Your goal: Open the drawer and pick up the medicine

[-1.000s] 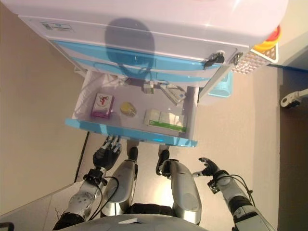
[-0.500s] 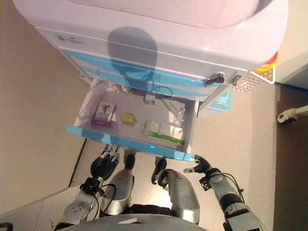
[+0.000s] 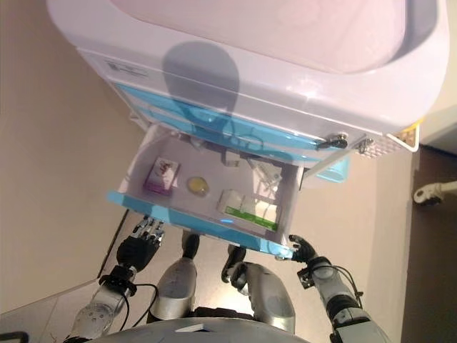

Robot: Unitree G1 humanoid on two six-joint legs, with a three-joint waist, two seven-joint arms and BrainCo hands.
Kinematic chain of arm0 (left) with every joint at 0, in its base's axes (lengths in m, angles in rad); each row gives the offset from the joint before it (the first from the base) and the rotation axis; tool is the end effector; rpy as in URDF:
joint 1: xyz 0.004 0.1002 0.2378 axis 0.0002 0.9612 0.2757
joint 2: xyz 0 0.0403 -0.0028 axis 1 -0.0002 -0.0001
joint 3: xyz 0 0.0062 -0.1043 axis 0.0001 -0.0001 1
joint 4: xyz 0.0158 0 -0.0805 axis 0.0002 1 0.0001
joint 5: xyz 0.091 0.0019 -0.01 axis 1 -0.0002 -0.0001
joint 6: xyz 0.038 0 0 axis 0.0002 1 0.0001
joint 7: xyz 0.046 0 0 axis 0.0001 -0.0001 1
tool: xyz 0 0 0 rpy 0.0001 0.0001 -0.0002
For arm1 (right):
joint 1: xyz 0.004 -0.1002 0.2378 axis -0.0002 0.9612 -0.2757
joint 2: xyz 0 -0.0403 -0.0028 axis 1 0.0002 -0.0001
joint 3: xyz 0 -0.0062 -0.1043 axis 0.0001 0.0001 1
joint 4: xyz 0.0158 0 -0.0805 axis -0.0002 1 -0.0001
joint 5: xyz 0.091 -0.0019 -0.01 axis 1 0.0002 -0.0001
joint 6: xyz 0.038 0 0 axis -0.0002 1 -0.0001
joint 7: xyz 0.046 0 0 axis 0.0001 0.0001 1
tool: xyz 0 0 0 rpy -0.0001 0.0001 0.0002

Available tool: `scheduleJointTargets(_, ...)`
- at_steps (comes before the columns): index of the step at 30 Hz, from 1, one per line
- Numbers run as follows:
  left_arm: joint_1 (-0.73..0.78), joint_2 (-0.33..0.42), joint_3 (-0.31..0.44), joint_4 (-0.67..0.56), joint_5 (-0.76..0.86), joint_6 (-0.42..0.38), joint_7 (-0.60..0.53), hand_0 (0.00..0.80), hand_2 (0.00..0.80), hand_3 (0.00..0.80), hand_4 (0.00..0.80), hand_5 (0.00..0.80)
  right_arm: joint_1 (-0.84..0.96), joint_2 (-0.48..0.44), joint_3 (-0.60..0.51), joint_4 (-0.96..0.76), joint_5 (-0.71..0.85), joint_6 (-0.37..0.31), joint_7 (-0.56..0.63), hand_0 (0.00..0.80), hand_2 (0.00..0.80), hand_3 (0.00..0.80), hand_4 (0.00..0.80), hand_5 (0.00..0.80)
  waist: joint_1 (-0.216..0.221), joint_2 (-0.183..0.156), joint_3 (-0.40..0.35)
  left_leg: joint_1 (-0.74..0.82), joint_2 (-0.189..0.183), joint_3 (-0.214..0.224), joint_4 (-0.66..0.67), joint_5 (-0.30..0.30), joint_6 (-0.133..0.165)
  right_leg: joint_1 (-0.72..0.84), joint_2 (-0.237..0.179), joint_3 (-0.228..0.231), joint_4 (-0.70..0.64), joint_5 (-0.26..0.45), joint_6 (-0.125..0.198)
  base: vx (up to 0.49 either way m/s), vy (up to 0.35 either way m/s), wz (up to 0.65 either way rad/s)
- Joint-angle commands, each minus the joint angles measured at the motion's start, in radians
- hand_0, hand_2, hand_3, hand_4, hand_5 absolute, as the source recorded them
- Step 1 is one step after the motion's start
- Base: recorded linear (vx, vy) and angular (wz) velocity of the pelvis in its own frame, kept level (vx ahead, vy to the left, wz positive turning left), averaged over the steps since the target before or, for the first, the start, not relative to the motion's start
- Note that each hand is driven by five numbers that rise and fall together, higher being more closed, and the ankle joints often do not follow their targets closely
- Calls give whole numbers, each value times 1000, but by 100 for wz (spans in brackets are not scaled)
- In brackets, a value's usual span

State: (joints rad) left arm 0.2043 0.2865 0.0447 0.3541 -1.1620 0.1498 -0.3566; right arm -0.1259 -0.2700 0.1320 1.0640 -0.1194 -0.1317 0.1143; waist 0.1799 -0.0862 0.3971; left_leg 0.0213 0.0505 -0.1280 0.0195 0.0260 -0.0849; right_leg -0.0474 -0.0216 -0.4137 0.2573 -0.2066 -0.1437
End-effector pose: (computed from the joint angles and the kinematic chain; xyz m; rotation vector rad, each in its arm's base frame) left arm 0.1205 0.2307 -0.0378 -0.9650 0.3718 0.0284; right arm 0.1440 -0.2217 -0.0792 -0.3821 0.8454 0.1782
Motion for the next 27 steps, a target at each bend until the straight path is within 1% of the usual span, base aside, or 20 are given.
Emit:
scheduleJointTargets(1, -9, 228, 393, 54, 77, -240, 12, 0, 0, 0, 0, 0, 83, -106, 37, 159, 22, -49, -9, 0, 0, 0, 0, 0, 44, 131, -309, -10, -151, -21, -70, 15, 90, 123, -39, 111, -182, 116, 144, 24, 35, 15)
scheduleJointTargets(5, -9, 227, 338, 166, 215, -213, 40, 0, 0, 0, 0, 0, 88, -123, 2, 165, 18, -66, -10, 0, 0, 0, 0, 0, 32, 138, -305, -6, -151, -19, -86, 25, 90, 118, -42, 108, -181, 122, 151, 28, 47, 8)
scheduleJointTargets(8, -5, 223, 304, 271, 356, -214, 75, 0, 0, 0, 0, 0, 93, -137, -21, 168, 10, -70, -5, 0, 0, 0, 0, 0, 22, 138, -300, -5, -152, -13, -82, 20, 93, 116, -46, 110, -178, 125, 156, 27, 49, 24)
scheduleJointTargets(9, -7, 217, 292, 321, 430, -201, 93, 0, 0, 0, 0, 0, 95, -141, -25, 170, 12, -71, -6, 0, 0, 0, 0, 0, 17, 137, -299, -5, -153, -9, -78, 18, 95, 115, -46, 113, -178, 127, 159, 30, 42, 6)
scheduleJointTargets(11, -10, 214, 258, 405, 515, -206, 118, 0, 0, 0, 0, 0, 103, -147, -38, 171, 13, -78, -3, 0, 0, 0, 0, 0, 9, 136, -297, -2, -153, -4, -75, 12, 97, 116, -48, 116, -178, 130, 162, 31, 37, 0)
scheduleJointTargets(13, -18, 204, 222, 511, 603, -207, 149, 0, 0, 0, 0, 0, 108, -153, -49, 170, 8, -81, 4, 0, 0, 0, 0, 0, -5, 134, -297, 4, -151, 9, -74, 6, 101, 117, -47, 123, -185, 137, 166, 34, 32, -9)
scheduleJointTargets(14, -21, 200, 214, 532, 651, -199, 165, 0, 0, 0, 0, 0, 108, -154, -53, 170, 8, -80, 6, 0, 0, 0, 0, 0, -8, 133, -297, 6, -150, 12, -74, 3, 101, 118, -46, 127, -188, 138, 168, 35, 35, -17)
scheduleJointTargets(16, -35, 199, 180, 630, 721, -188, 188, 0, 0, 0, 0, 0, 108, -158, -59, 181, 2, -90, 8, 0, 0, 0, 0, 0, -24, 130, -301, 12, -149, 28, -74, -2, 104, 120, -44, 137, -200, 144, 171, 34, 37, -19)
scheduleJointTargets(17, -40, 196, 167, 651, 763, -182, 200, 0, 0, 0, 0, 0, 108, -159, -60, 183, 3, -92, 7, 0, 0, 0, 0, 0, -28, 129, -302, 13, -149, 32, -75, -5, 104, 120, -44, 140, -204, 145, 173, 37, 40, -15)
scheduleJointTargets(18, -50, 194, 139, 713, 789, -191, 208, 0, 0, 0, 0, 0, 107, -160, -59, 189, 2, -94, 5, 0, 0, 0, 0, 0, -40, 128, -305, 17, -147, 43, -76, -8, 106, 121, -43, 148, -210, 148, 174, 35, 38, -13)
scheduleJointTargets(20, -63, 180, 106, 781, 856, -181, 230, 0, 0, 0, 0, 0, 107, -158, -59, 195, 12, -94, -5, 0, 0, 0, 0, 0, -54, 126, -310, 21, -144, 58, -77, -12, 108, 119, -40, 162, -219, 153, 177, 30, 38, -22)
scheduleJointTargets(21, -68, 180, 90, 812, 860, -185, 231, 0, 0, 0, 0, 0, 106, -159, -59, 197, 15, -96, -8, 0, 0, 0, 0, 0, -61, 124, -311, 24, -143, 64, -78, -14, 109, 120, -39, 166, -223, 155, 178, 19, 35, -31)
scheduleJointTargets(23, -83, 157, 58, 874, 862, -164, 233, 0, 0, 0, 0, 0, 107, -157, -63, 204, 19, -101, -20, 0, 0, 0, 0, 0, -76, 121, -315, 28, -140, 83, -79, -18, 110, 118, -35, 180, -234, 162, 181, 13, 34, -34)
scheduleJointTargets(24, -89, 147, 44, 899, 866, -136, 221, 0, 0, 0, 0, 0, 108, -156, -68, 209, 26, -103, -31, 0, 0, 0, 0, 0, -83, 120, -315, 30, -139, 90, -79, -20, 110, 119, -34, 185, -242, 167, 183, 6, 25, -29)
scheduleJointTargets(25, -94, 137, 38, 916, 864, -125, 218, 0, 0, 0, 0, 0, 108, -156, -72, 212, 26, -107, -34, 0, 0, 0, 0, 0, -86, 119, -315, 31, -137, 97, -80, -22, 110, 119, -33, 189, -247, 170, 184, -3, 25, -24)
scheduleJointTargets(26, -101, 120, 26, 944, 858, -85, 213, 0, 0, 0, 0, 0, 110, -156, -83, 220, 48, -113, -52, 0, 0, 0, 0, 0, -95, 116, -317, 33, -136, 106, -81, -23, 111, 118, -31, 194, -256, 178, 186, -8, 18, -25)
scheduleJointTargets(27, -102, 112, 21, 959, 856, -66, 208, 0, 0, 0, 0, 0, 110, -155, -91, 224, 49, -117, -60, 0, 0, 0, 0, 0, -99, 114, -316, 36, -135, 112, -85, -23, 111, 119, -31, 197, -263, 183, 188, -12, 16, -29)
